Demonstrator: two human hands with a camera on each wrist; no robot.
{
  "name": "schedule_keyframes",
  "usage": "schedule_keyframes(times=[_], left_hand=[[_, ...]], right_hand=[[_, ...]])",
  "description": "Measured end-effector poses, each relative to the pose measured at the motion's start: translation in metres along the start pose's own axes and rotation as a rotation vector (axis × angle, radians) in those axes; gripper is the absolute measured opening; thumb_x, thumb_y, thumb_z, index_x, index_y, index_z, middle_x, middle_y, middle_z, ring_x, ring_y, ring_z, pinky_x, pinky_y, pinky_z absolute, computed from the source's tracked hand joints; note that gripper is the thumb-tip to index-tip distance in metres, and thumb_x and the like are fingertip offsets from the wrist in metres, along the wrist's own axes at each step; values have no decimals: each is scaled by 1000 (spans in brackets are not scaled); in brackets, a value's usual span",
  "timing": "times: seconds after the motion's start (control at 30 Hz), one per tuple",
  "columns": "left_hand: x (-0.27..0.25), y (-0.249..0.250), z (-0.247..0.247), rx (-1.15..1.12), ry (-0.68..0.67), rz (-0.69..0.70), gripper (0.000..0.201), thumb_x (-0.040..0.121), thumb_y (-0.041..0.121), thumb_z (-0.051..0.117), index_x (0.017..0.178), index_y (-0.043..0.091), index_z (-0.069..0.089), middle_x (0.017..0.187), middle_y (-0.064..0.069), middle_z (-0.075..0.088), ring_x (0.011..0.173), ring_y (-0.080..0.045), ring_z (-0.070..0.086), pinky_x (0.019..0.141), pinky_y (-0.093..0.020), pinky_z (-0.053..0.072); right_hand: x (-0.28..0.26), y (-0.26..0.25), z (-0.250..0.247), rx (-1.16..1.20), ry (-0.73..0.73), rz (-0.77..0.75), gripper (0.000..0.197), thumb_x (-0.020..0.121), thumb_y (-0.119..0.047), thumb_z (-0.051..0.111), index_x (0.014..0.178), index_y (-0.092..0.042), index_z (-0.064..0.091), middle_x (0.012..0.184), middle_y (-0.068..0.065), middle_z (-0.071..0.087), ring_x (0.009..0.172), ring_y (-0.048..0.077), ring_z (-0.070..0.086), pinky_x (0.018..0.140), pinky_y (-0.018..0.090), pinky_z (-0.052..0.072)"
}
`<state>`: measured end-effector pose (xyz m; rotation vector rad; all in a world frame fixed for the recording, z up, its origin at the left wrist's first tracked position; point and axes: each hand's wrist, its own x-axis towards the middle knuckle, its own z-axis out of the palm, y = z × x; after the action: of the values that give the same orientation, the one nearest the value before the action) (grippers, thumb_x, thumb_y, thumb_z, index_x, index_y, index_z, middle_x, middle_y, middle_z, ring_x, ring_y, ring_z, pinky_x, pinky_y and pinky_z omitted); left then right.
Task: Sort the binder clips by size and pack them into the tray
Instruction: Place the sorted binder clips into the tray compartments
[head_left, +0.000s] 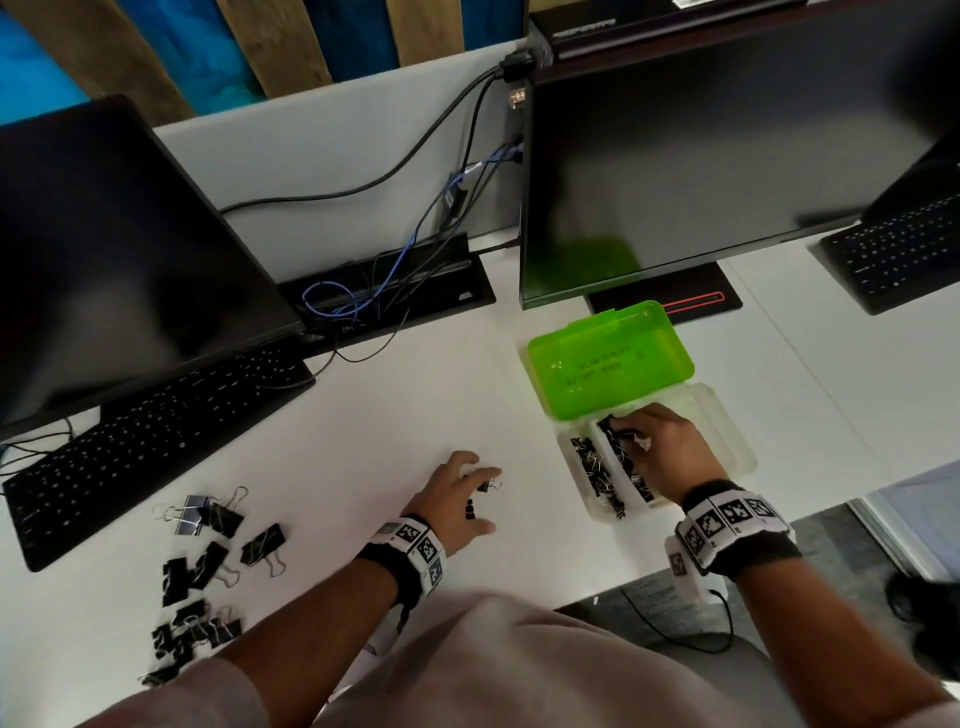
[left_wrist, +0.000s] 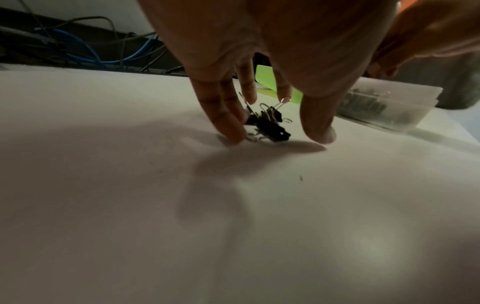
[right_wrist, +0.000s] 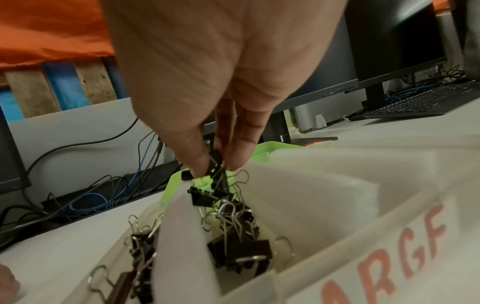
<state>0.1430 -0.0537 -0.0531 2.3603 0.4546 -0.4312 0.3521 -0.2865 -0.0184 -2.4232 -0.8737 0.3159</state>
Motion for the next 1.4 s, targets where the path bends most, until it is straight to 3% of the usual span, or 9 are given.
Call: schedule_keyframes(times=[0.13, 0.23, 0.5, 0.6, 0.8, 1.0, 1.2, 1.3, 1.4], left_hand=[[3, -3, 4, -13, -67, 7, 51, 75, 12, 74, 120, 27, 56, 132, 9, 33, 118, -11, 38, 100, -31, 41], [6, -3, 5, -36, 4, 62, 36, 78, -3, 66, 106, 18, 64, 109, 8, 41, 99, -15, 50, 92, -34, 48], [9, 2, -1, -52, 87, 43, 18, 84, 2, 60, 95, 16, 64, 98, 6, 46, 85, -10, 54, 82, -14, 41], [12, 5, -6, -87, 119, 36, 14, 84, 2, 59, 89, 15, 65, 96, 6, 47, 79, -10, 54, 78, -15, 41], [29, 27, -18, -66, 148, 81, 10, 84, 9, 61, 88, 16, 66, 98, 6, 49, 80, -10, 54, 79, -15, 42], [53, 93, -20, -115, 145, 240, 6, 85, 15, 62, 89, 18, 66, 104, 1, 52, 82, -14, 56, 85, -24, 46], [76, 165, 3, -181, 10, 397, 9, 85, 5, 61, 92, 7, 65, 108, -9, 51, 83, -16, 52, 83, -21, 43], [82, 175, 16, -167, -61, 387, 13, 84, 0, 61, 96, 4, 65, 112, -9, 52, 98, -24, 57, 89, -26, 46], [81, 169, 19, -170, -110, 407, 21, 86, 1, 58, 105, 10, 61, 122, -5, 50, 105, -19, 54, 96, -27, 45]], right_hand=[[-4, -2, -7, -36, -40, 72, 33, 76, -4, 57, 99, -24, 70, 107, -1, 66, 88, 23, 62, 72, 34, 53], [-3, 1, -9, -53, -17, 125, 40, 72, 2, 54, 99, -22, 69, 108, 2, 65, 99, 25, 59, 73, 34, 53], [-14, 2, 2, -242, -118, -4, 32, 69, 3, 62, 92, -16, 72, 117, 11, 61, 106, 36, 54, 78, 43, 51], [-15, 1, 0, -211, -108, 19, 32, 67, 8, 60, 85, -14, 72, 116, 12, 61, 107, 36, 53, 79, 43, 50], [-13, 5, -5, -50, -6, 59, 42, 65, 18, 47, 86, -9, 70, 112, 13, 61, 107, 34, 55, 87, 39, 50], [-17, 10, -11, 26, 41, 152, 40, 70, 17, 49, 88, -11, 71, 111, 12, 62, 108, 31, 54, 88, 31, 42], [-24, 21, -15, 61, 9, 183, 36, 71, 15, 52, 88, -11, 70, 107, 11, 63, 102, 28, 59, 86, 21, 38], [-25, 27, -16, 85, -9, 186, 36, 70, 14, 51, 88, -13, 69, 105, 9, 62, 100, 27, 59, 85, 23, 40], [-27, 30, -15, 85, -38, 175, 36, 72, 12, 51, 89, -15, 68, 105, 6, 61, 101, 24, 58, 84, 22, 40]])
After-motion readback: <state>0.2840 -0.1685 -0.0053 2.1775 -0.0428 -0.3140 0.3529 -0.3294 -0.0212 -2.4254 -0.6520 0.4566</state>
